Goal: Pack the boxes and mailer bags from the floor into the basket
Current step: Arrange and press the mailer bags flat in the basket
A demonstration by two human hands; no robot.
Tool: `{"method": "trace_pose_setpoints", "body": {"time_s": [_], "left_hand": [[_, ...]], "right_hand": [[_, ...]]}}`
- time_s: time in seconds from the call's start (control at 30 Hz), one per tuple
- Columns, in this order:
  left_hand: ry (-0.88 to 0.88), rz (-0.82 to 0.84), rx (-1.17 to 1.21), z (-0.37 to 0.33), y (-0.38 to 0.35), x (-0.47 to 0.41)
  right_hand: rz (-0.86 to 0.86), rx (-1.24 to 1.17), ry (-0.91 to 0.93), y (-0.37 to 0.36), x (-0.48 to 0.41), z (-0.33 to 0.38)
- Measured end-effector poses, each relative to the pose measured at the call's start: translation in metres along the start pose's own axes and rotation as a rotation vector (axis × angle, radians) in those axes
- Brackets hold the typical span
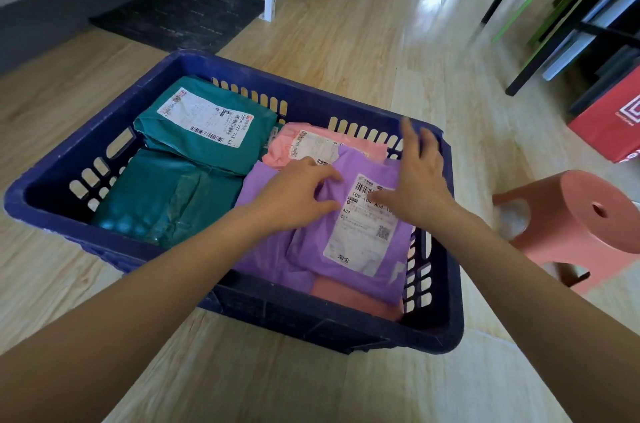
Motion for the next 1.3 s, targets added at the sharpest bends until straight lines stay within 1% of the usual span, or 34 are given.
{"method": "trace_pose_setpoints", "body": {"time_s": [0.03, 0.07, 0.13, 0.17, 0.27, 0.33, 0.43, 0.53, 0.63, 0.77, 0.87, 1.0, 1.03, 1.1, 1.13, 1.2, 1.23, 1.27, 1.3], "left_hand": [[0.016, 0.010, -0.048, -0.003, 0.000, 0.002], [0.029, 0.033, -0.095, -0.007, -0.001, 0.005], [0.047, 0.112, -0.172, -0.012, -0.009, 0.012], [0.064, 0.168, -0.172, -0.013, -0.013, 0.015], [0.124, 0.353, 0.008, -0.016, -0.022, 0.025], [0.123, 0.430, 0.088, -0.017, -0.022, 0.028], [0.136, 0.500, 0.150, -0.019, -0.014, 0.029], [0.152, 0.581, 0.052, -0.019, -0.020, 0.030], [0.170, 0.678, -0.035, -0.011, -0.034, 0.028], [0.207, 0.768, -0.013, -0.008, -0.029, 0.028], [0.195, 0.769, -0.147, -0.011, -0.041, 0.027], [0.137, 0.728, -0.470, -0.022, -0.052, 0.023], [0.117, 0.695, -0.548, -0.024, -0.050, 0.024], [0.023, 0.535, -0.670, -0.030, -0.039, 0.027], [-0.050, 0.432, -0.689, -0.032, -0.031, 0.027], [-0.174, 0.291, -0.721, -0.030, -0.019, 0.025], [-0.214, 0.268, -0.749, -0.026, -0.016, 0.024], [-0.223, 0.279, -0.768, -0.021, -0.017, 0.024], [-0.199, 0.316, -0.773, -0.013, -0.019, 0.023]], "right_hand": [[0.025, 0.088, 0.078, -0.003, 0.002, 0.002], [0.094, 0.142, 0.110, -0.010, 0.001, 0.001], [0.245, 0.145, 0.077, -0.021, 0.002, -0.002], [0.282, 0.125, 0.062, -0.026, 0.003, -0.005], [0.351, 0.169, 0.060, -0.032, 0.005, -0.009], [0.375, 0.227, 0.074, -0.030, 0.005, -0.012], [0.361, 0.268, 0.200, -0.032, 0.011, -0.012], [0.483, 0.333, 0.293, -0.054, 0.021, -0.015], [0.514, 0.401, 0.276, -0.068, 0.022, -0.018], [0.498, 0.400, 0.251, -0.069, 0.020, -0.016], [0.493, 0.352, 0.225, -0.079, 0.020, -0.016], [0.496, 0.311, 0.200, -0.088, 0.014, -0.015], [0.515, 0.302, 0.195, -0.085, 0.012, -0.015], [0.505, 0.283, 0.189, -0.074, 0.010, -0.011], [0.444, 0.273, 0.195, -0.067, 0.008, -0.007], [0.242, 0.262, 0.239, -0.056, 0.007, 0.002], [0.172, 0.259, 0.267, -0.054, 0.007, 0.006], [0.151, 0.256, 0.298, -0.055, 0.008, 0.009], [0.175, 0.262, 0.325, -0.059, 0.008, 0.010]]}}
Point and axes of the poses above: each hand's wrist, its own x-axis away from the middle knuckle, its own y-axis out of the back of the hand, z = x × y, the point moved 2 cm from there along -x, towards the middle knuckle, and after that the axes turned 1 degree about z, right-handed, at the moved point
